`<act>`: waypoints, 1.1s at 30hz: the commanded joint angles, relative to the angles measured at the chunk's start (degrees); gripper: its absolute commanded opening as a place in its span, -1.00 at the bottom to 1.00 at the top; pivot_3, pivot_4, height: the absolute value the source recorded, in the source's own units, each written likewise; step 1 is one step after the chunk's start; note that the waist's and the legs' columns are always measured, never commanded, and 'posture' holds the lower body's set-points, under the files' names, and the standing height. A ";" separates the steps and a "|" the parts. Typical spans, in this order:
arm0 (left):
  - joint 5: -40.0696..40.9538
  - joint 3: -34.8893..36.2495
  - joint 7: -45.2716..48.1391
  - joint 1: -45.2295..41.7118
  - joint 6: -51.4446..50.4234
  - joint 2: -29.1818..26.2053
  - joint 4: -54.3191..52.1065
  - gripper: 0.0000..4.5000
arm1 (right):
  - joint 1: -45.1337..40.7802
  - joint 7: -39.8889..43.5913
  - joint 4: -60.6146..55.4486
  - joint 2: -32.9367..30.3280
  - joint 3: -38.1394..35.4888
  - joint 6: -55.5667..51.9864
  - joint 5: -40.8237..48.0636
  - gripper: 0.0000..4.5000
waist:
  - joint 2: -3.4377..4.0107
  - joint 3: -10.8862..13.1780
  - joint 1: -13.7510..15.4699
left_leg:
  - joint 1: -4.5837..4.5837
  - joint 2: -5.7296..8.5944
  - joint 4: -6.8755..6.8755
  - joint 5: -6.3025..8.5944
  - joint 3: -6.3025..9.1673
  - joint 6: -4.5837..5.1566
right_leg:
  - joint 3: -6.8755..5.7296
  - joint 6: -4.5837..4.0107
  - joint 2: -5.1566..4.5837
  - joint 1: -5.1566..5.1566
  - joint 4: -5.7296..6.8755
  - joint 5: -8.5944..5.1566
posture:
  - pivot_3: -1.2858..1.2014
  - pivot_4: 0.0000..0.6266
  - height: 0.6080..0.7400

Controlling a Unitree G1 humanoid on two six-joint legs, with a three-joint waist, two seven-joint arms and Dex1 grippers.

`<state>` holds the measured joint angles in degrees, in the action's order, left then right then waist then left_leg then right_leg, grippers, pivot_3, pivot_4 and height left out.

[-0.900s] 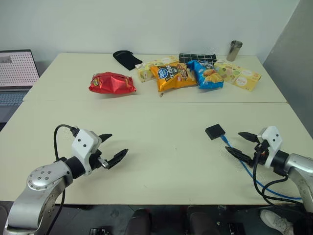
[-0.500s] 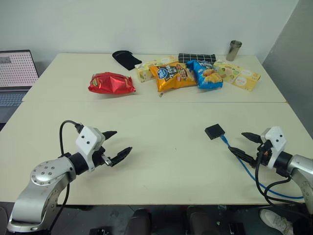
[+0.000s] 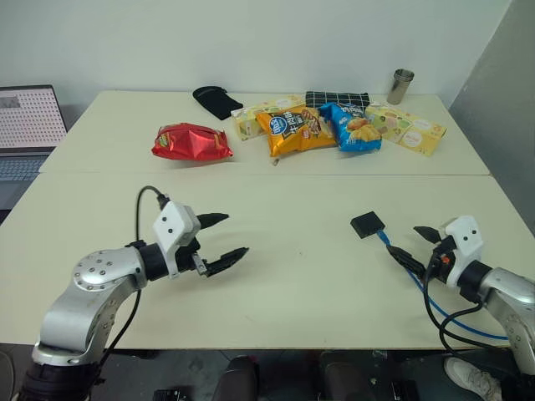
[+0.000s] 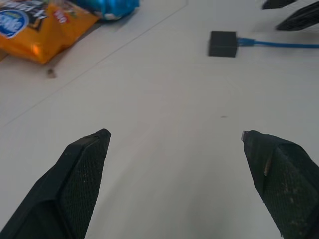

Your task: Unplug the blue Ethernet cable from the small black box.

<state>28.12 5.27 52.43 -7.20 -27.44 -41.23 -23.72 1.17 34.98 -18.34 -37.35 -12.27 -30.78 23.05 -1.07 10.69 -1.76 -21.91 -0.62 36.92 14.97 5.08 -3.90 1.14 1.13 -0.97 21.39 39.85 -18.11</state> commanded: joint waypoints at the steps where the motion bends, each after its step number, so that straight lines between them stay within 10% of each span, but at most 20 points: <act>1: 4.01 -2.21 6.14 -3.99 -1.60 -1.40 0.50 1.00 | -0.89 -2.86 -0.50 1.16 1.67 -1.38 -2.05 0.98 | 0.00 0.00 0.06 | 0.00 0.01 0.00 0.00 0.01 0.00 | -0.01 0.00 0.02 0.00 0.00 0.00 | 0.03 -0.52 1.00; 10: 2.53 -7.40 14.51 -8.04 -0.39 -3.94 3.14 1.00 | -5.86 -8.67 7.14 6.99 6.25 -0.12 -7.58 0.98 | 0.01 0.01 -0.08 | 0.01 0.00 0.01 0.00 -0.04 0.00 | 0.05 -0.01 0.10 0.03 0.03 0.00 | 0.03 -0.52 1.00; 29: 0.51 -7.15 14.17 -7.40 1.38 -2.93 5.49 1.00 | -8.79 -3.54 6.78 1.37 9.93 -1.65 -10.11 -0.92 | 0.01 0.01 0.07 | 0.01 0.02 0.03 0.01 -0.02 0.01 | 0.04 0.00 0.07 0.02 0.02 0.00 | 0.03 -0.52 1.00; 33: 1.12 -6.56 13.44 -8.26 0.56 -2.24 7.99 1.00 | -12.22 1.63 5.93 -1.99 13.49 4.25 -12.45 -0.93 | 0.02 0.01 0.01 | 0.00 0.02 0.02 0.01 -0.03 0.02 | 0.04 0.00 0.08 0.03 0.02 0.00 | 0.03 -0.52 1.00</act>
<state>28.72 -2.59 66.26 -14.35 -27.14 -43.58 -15.85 -9.03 33.88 -10.42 -37.94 0.12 -30.54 11.87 -1.05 10.70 -1.76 -21.90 -0.61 36.93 14.97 5.05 -3.88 1.17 1.13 -0.88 21.43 39.87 -18.11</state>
